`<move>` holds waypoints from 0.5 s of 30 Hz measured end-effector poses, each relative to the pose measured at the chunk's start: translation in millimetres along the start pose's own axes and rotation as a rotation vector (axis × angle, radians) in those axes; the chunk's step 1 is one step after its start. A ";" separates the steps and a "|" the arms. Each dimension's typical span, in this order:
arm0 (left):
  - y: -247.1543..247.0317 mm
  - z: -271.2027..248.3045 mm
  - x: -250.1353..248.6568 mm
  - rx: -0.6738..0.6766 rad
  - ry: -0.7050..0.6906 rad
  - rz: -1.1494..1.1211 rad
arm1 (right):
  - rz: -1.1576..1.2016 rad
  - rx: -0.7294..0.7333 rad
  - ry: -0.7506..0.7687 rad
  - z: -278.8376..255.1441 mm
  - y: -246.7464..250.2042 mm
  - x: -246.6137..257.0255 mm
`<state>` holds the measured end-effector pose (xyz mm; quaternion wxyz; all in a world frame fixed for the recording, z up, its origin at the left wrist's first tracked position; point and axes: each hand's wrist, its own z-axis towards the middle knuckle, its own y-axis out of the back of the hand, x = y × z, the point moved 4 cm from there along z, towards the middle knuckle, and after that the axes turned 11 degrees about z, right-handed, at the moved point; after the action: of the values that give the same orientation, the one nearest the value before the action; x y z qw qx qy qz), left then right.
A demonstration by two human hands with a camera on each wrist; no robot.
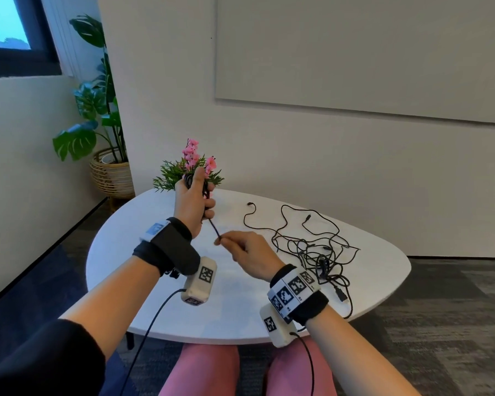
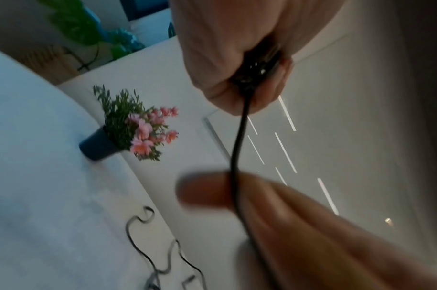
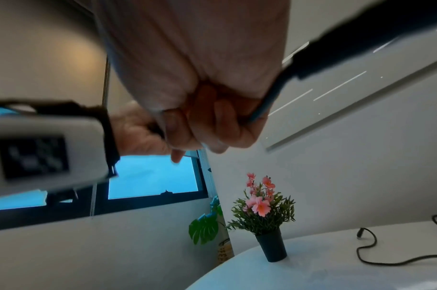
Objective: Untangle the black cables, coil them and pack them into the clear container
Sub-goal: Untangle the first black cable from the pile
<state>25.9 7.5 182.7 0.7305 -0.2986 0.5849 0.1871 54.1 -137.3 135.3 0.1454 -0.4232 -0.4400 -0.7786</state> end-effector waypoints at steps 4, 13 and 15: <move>12.1 0.5 11.1 0.008 -0.010 0.416 | -0.012 0.027 -0.009 0.2 17.0 7.9; -9.4 -28.4 41.6 0.435 -0.094 0.870 | -0.072 -0.071 0.093 19.3 47.5 23.1; -10.1 -32.6 43.6 0.532 -0.030 0.821 | -0.054 -0.043 0.082 20.3 50.2 19.0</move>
<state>18.8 -24.8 138.3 0.6559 0.1562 0.6712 0.3080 83.5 -146.8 183.6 0.1334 -0.3818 -0.4281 -0.8081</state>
